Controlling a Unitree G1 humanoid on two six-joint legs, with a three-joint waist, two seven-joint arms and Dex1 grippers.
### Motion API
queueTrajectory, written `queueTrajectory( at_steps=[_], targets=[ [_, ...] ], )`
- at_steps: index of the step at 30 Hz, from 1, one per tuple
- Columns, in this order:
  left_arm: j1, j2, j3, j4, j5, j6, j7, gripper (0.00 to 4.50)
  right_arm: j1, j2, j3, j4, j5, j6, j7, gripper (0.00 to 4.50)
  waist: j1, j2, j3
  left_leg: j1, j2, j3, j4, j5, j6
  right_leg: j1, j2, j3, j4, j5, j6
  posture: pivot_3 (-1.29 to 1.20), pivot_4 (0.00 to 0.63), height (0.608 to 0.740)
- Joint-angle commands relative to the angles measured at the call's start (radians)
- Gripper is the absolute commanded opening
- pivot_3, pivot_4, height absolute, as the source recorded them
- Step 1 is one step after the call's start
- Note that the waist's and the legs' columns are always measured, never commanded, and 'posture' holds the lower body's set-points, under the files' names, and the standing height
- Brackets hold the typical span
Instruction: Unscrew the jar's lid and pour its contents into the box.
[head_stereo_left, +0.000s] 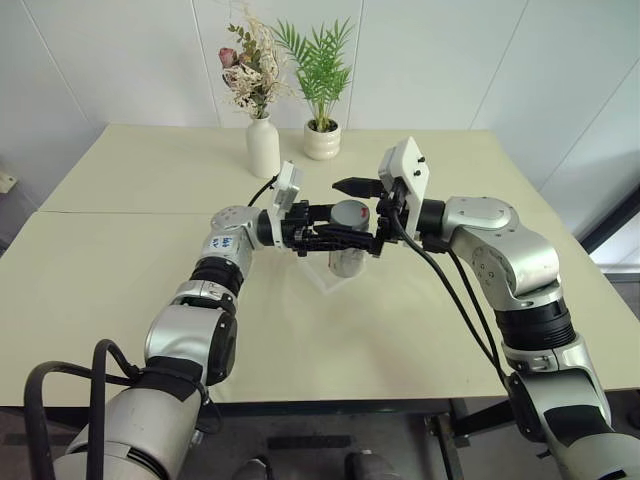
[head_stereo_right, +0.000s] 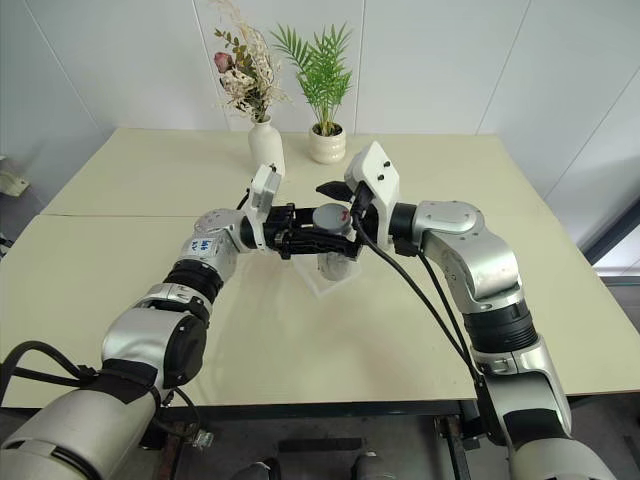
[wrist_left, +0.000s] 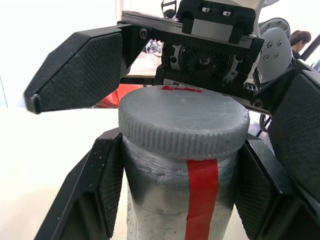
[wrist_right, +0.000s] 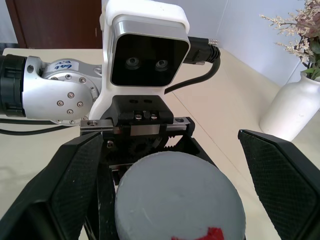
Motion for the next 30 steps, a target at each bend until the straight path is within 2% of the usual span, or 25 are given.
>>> queueTrajectory(
  at_steps=[1, 21, 30],
  targets=[
    [-0.035, 0.009, 0.006, -0.02, -0.006, 0.0, -0.096, 2.61, -0.021, -0.02, -0.017, 0.014, -0.019, -0.026, 0.002, 4.5, 0.0, 0.0, 0.0, 0.0, 0.0, 0.0, 0.0, 0.0, 0.0, 0.0, 0.0, 0.0, 0.0, 0.0, 0.0, 0.0, 0.15, 0.74],
    [-0.018, 0.02, -0.035, -0.053, -0.027, 0.003, -0.113, 2.61, -0.047, 0.014, -0.012, 0.085, -0.033, -0.063, 0.01, 4.5, 0.001, 0.0, 0.0, 0.0, 0.0, 0.0, 0.0, 0.0, 0.0, 0.0, 0.0, 0.0, 0.0, 0.0, 0.0, 0.0, 0.15, 0.74],
    [-0.016, 0.034, -0.03, -0.063, -0.044, 0.003, -0.113, 2.61, -0.013, -0.021, -0.023, 0.084, -0.04, -0.066, 0.019, 4.5, 0.0, 0.0, 0.0, 0.0, 0.0, 0.0, 0.0, 0.0, 0.0, 0.0, 0.0, 0.0, 0.0, 0.0, 0.0, 0.0, 0.15, 0.74]
  ],
)
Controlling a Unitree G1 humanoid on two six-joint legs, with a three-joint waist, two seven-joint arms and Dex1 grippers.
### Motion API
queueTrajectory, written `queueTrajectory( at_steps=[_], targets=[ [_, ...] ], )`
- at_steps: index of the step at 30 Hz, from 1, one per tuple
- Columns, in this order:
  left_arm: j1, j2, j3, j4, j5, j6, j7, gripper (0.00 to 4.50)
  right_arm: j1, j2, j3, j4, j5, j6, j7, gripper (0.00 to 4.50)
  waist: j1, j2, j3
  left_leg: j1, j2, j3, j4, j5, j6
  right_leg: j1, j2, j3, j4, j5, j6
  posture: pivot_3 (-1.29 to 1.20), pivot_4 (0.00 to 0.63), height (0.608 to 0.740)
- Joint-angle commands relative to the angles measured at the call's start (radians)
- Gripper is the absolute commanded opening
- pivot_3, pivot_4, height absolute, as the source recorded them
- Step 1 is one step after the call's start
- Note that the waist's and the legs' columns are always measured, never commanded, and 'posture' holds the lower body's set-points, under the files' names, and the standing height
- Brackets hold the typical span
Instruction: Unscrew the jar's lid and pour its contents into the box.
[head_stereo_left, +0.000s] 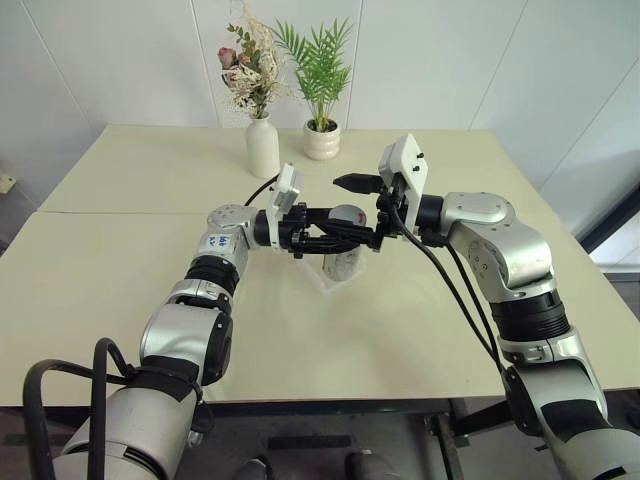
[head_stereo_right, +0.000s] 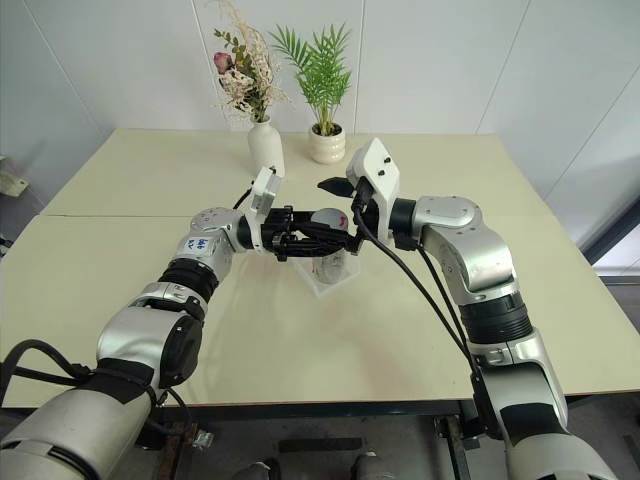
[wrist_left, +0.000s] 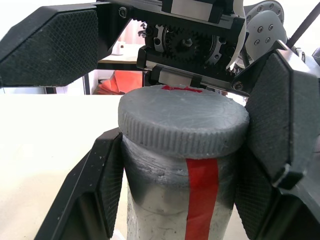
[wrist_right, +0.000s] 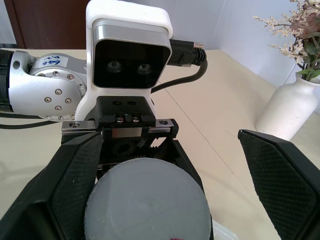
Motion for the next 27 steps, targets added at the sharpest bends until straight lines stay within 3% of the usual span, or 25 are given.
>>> queueTrajectory(
  at_steps=[1, 27],
  targets=[
    [-0.017, 0.018, 0.021, -0.055, -0.045, -0.002, -0.112, 2.61, 0.022, -0.042, -0.028, -0.009, -0.019, 0.0, -0.004, 4.5, 0.0, 0.0, 0.0, 0.0, 0.0, 0.0, 0.0, 0.0, 0.0, 0.0, 0.0, 0.0, 0.0, 0.0, 0.0, 0.0, 0.15, 0.74],
    [-0.01, 0.026, 0.07, -0.034, -0.028, -0.006, -0.102, 2.61, 0.052, -0.213, -0.1, -0.083, 0.028, 0.034, -0.003, 4.5, 0.001, 0.0, 0.0, 0.0, 0.0, 0.0, 0.0, 0.0, 0.0, 0.0, 0.0, 0.0, 0.0, 0.0, 0.0, 0.0, 0.15, 0.74]
  ],
)
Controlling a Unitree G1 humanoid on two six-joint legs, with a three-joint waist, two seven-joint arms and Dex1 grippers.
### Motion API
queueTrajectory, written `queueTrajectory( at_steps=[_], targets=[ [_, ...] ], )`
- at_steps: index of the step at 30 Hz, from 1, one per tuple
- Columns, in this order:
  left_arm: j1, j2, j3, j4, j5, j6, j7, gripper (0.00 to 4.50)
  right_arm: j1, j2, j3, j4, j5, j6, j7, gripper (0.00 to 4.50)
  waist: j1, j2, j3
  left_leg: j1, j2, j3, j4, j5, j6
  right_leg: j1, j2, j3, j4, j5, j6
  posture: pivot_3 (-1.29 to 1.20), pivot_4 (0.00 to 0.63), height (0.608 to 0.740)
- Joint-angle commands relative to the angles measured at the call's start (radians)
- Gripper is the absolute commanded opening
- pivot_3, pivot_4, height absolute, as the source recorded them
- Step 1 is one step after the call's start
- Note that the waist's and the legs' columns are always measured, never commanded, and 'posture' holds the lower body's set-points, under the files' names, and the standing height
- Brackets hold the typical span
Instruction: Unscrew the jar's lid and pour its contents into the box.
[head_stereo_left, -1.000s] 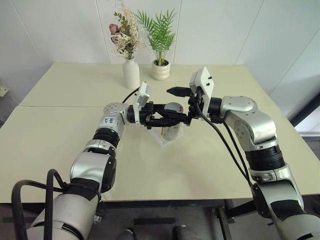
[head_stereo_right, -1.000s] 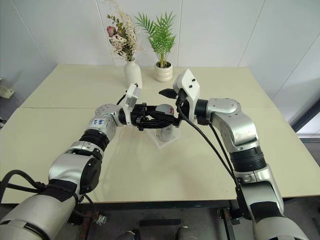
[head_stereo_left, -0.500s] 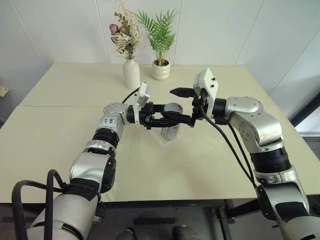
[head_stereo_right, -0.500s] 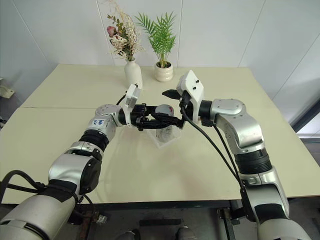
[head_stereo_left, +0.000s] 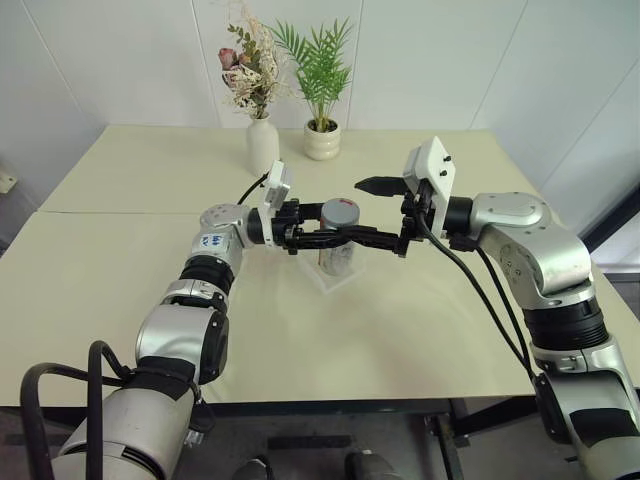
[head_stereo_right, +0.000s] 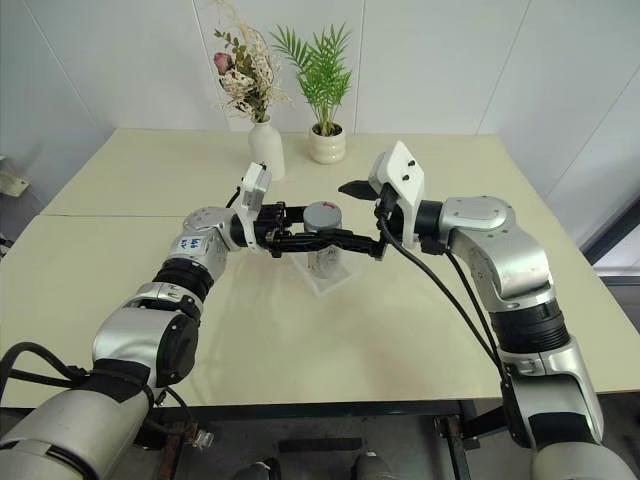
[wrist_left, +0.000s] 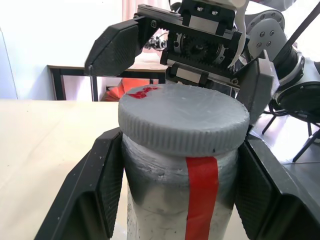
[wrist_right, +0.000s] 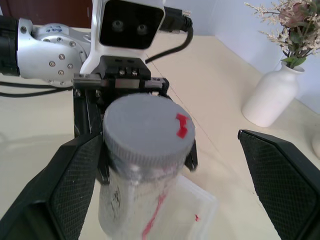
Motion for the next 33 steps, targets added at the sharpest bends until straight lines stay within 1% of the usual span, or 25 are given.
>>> queueTrajectory(
  at_steps=[1, 5, 9, 14, 18, 22, 27, 33],
  targets=[
    [-0.014, 0.007, 0.017, -0.033, -0.022, -0.006, -0.101, 2.61, 0.003, -0.054, -0.091, 0.002, -0.006, 0.009, -0.024, 4.5, 0.002, 0.0, 0.0, 0.0, 0.0, 0.0, 0.0, 0.0, 0.0, 0.0, 0.0, 0.0, 0.0, 0.0, 0.0, 0.0, 0.15, 0.74],
    [-0.015, 0.01, 0.019, -0.028, -0.019, -0.006, -0.098, 2.61, 0.009, -0.072, -0.11, -0.016, -0.004, 0.018, -0.029, 4.5, 0.0, 0.0, 0.0, 0.0, 0.0, 0.0, 0.0, 0.0, 0.0, 0.0, 0.0, 0.0, 0.0, 0.0, 0.0, 0.0, 0.15, 0.74],
    [-0.017, 0.01, 0.019, -0.026, -0.018, -0.003, -0.096, 2.61, 0.002, -0.062, -0.125, -0.036, 0.006, 0.032, -0.051, 4.5, -0.002, 0.0, 0.0, 0.0, 0.0, 0.0, 0.0, 0.0, 0.0, 0.0, 0.0, 0.0, 0.0, 0.0, 0.0, 0.0, 0.15, 0.74],
    [-0.023, 0.002, 0.019, -0.022, -0.018, 0.003, -0.093, 2.61, -0.044, 0.032, -0.124, -0.08, 0.043, 0.072, -0.126, 4.5, -0.003, 0.0, 0.0, 0.0, 0.0, 0.0, 0.0, 0.0, 0.0, 0.0, 0.0, 0.0, 0.0, 0.0, 0.0, 0.0, 0.15, 0.74],
    [-0.029, -0.005, 0.018, -0.02, -0.017, 0.006, -0.092, 2.61, -0.075, 0.136, -0.114, -0.1, 0.063, 0.102, -0.19, 4.5, -0.002, 0.0, 0.0, 0.0, 0.0, 0.0, 0.0, 0.0, 0.0, 0.0, 0.0, 0.0, 0.001, 0.0, 0.0, 0.0, 0.15, 0.74],
    [-0.036, -0.01, 0.019, -0.017, -0.017, 0.0, -0.087, 2.61, -0.072, 0.215, -0.078, -0.105, 0.063, 0.111, -0.213, 4.5, 0.001, 0.0, 0.0, 0.0, 0.0, 0.0, 0.0, 0.0, 0.0, 0.0, 0.0, 0.0, 0.001, 0.0, 0.0, 0.0, 0.15, 0.74],
    [-0.038, -0.013, 0.021, -0.017, -0.017, -0.003, -0.087, 2.61, -0.068, 0.251, -0.05, -0.082, 0.047, 0.103, -0.218, 4.5, 0.001, 0.0, 0.0, 0.0, 0.0, 0.0, 0.0, 0.0, 0.0, 0.0, 0.0, 0.0, 0.001, 0.0, 0.0, 0.0, 0.15, 0.74],
    [-0.034, -0.015, 0.021, -0.022, -0.018, -0.006, -0.088, 2.61, -0.053, 0.248, -0.012, -0.068, 0.019, 0.093, -0.205, 4.5, -0.001, 0.0, 0.0, 0.0, 0.0, 0.0, 0.0, 0.0, 0.0, 0.0, 0.0, 0.0, 0.002, 0.0, 0.0, 0.0, 0.15, 0.74]
  ],
)
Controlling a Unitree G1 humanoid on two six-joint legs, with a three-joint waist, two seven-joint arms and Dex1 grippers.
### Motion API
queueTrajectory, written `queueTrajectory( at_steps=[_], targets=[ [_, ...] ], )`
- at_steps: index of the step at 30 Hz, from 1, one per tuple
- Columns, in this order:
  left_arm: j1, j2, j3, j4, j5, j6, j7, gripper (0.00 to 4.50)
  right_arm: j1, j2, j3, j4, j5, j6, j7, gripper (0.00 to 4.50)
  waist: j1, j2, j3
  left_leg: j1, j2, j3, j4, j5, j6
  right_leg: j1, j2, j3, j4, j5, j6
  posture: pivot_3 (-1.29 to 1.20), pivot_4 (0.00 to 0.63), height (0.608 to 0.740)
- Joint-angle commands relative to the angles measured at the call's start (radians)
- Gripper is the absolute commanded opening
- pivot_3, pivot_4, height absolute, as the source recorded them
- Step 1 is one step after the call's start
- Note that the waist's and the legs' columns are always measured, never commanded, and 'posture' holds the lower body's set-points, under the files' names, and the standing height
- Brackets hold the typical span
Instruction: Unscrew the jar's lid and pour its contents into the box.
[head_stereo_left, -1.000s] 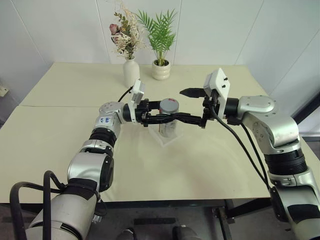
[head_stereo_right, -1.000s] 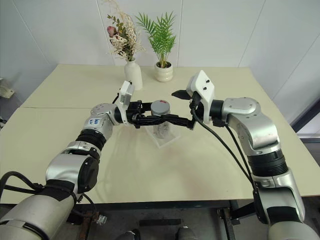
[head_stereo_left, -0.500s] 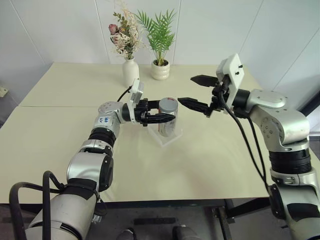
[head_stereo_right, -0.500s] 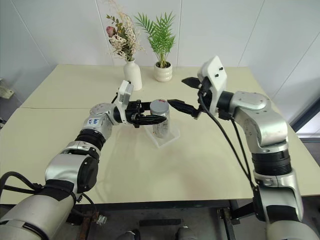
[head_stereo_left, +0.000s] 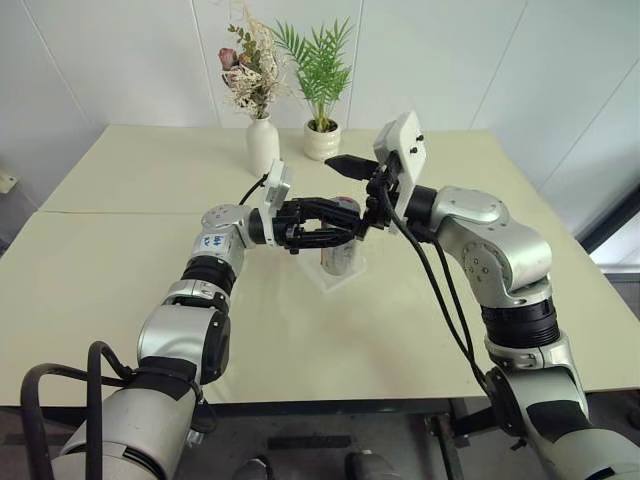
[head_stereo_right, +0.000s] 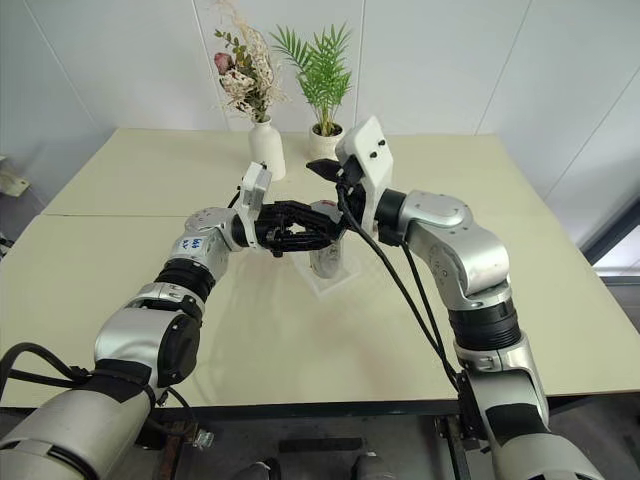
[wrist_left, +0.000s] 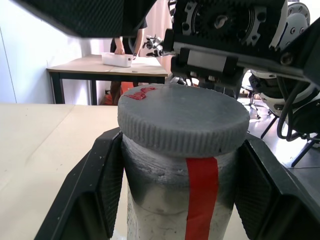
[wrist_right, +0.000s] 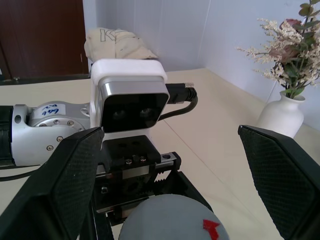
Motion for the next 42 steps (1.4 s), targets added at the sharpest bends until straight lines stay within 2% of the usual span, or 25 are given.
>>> queueTrajectory(
  at_steps=[1, 8, 16, 20, 31, 42],
  targets=[
    [-0.033, 0.002, 0.014, -0.024, -0.017, -0.013, -0.089, 2.61, 0.001, -0.007, 0.017, -0.013, -0.02, -0.021, 0.011, 4.5, 0.0, 0.0, 0.0, 0.0, 0.0, 0.0, 0.0, 0.0, 0.0, 0.0, 0.0, 0.0, 0.0, 0.0, 0.0, 0.0, 0.15, 0.74],
    [-0.031, 0.002, 0.015, -0.024, -0.018, -0.017, -0.094, 2.61, 0.012, -0.048, 0.01, 0.007, -0.003, -0.048, 0.127, 4.5, 0.001, 0.0, 0.0, 0.0, 0.0, 0.0, 0.0, 0.0, 0.0, 0.0, 0.0, 0.0, 0.0, 0.0, 0.0, 0.0, 0.15, 0.74],
    [-0.025, 0.0, 0.001, -0.051, -0.036, -0.005, -0.112, 2.61, -0.046, -0.105, 0.032, 0.145, -0.006, -0.12, 0.336, 4.5, -0.001, 0.0, 0.0, 0.0, 0.0, 0.0, 0.001, 0.0, 0.0, 0.0, 0.0, 0.0, 0.0, 0.0, 0.0, 0.0, 0.15, 0.74],
    [-0.012, 0.006, -0.02, -0.079, -0.053, 0.009, -0.112, 2.61, -0.07, -0.104, 0.035, 0.189, -0.015, -0.135, 0.393, 4.5, -0.001, 0.0, 0.0, 0.0, 0.0, 0.0, 0.0, 0.0, 0.0, 0.0, 0.0, 0.0, 0.0, 0.0, 0.0, 0.0, 0.15, 0.74],
    [0.025, 0.026, -0.088, -0.143, -0.1, 0.062, -0.112, 2.61, -0.126, -0.065, 0.02, 0.259, -0.007, -0.152, 0.447, 4.5, -0.001, 0.0, 0.0, 0.0, 0.0, 0.0, 0.0, 0.0, 0.0, 0.0, 0.0, 0.0, 0.001, 0.0, 0.001, 0.0, 0.15, 0.74],
    [0.034, 0.03, -0.116, -0.158, -0.129, 0.07, -0.112, 2.61, -0.137, -0.039, 0.013, 0.322, -0.023, -0.169, 0.434, 4.5, -0.001, 0.001, 0.0, 0.0, 0.0, 0.0, 0.001, 0.0, 0.0, 0.0, 0.0, 0.0, 0.001, 0.0, 0.001, 0.0, 0.15, 0.74]
  ],
)
